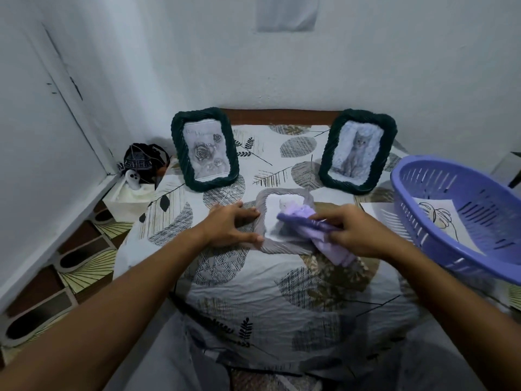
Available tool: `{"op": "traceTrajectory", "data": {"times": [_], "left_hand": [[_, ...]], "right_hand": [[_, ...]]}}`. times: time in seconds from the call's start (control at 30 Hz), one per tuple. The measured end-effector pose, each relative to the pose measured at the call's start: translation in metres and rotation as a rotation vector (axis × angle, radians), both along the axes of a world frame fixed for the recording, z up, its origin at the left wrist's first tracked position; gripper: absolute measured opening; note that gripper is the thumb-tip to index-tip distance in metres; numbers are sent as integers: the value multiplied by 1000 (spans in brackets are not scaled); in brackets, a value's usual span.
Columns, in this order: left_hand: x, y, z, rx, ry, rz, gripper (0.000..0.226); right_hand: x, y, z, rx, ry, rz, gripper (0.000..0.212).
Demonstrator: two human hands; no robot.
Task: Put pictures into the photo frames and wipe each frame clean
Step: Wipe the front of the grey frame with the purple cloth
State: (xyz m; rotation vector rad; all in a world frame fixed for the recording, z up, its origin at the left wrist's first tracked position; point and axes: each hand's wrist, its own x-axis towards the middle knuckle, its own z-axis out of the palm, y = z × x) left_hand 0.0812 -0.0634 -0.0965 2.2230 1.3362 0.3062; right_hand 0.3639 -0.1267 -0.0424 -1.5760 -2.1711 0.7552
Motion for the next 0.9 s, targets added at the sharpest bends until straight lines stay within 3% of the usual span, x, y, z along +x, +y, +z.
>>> {"op": "traceTrajectory", "data": {"times": [0.07, 0.13, 0.2, 0.27, 0.33, 0.4, 0.47, 0.6, 0.67, 0.73, 0.9], "left_hand": [[3, -4, 1, -58, -270, 77, 89], [8, -12, 7, 1, -449, 191, 56], [14, -23, 16, 21, -628, 317, 33], [23, -33, 27, -174, -889, 431, 31], [27, -38, 32, -500, -1119, 491, 37], [21, -38, 33, -773, -1284, 518, 51], [9, -38, 33, -876, -1386, 525, 63], [-20, -40, 36, -805, -1513, 556, 28], [-38, -37, 35, -740, -1550, 588, 23], [-54, -34, 36, -718, -1525, 611, 27], [-89, -23, 42, -656, -1436, 711, 26]], "right_hand": [[0, 1, 11, -214, 394, -23, 47], [-1, 5, 15, -380, 768, -58, 52], [-8, 9, 16, -501, 1019, -68, 56], [-17, 13, 16, -560, 1177, -50, 61], [-30, 18, 13, -581, 1296, -17, 64], [-45, 24, 7, -611, 1386, 13, 66], [-60, 32, -2, -664, 1453, 59, 80], [-93, 45, -17, -709, 1501, 130, 86], [-111, 51, -23, -734, 1493, 121, 84], [-129, 55, -27, -770, 1471, 102, 75], [-163, 58, -23, -863, 1447, 0, 21]]}}
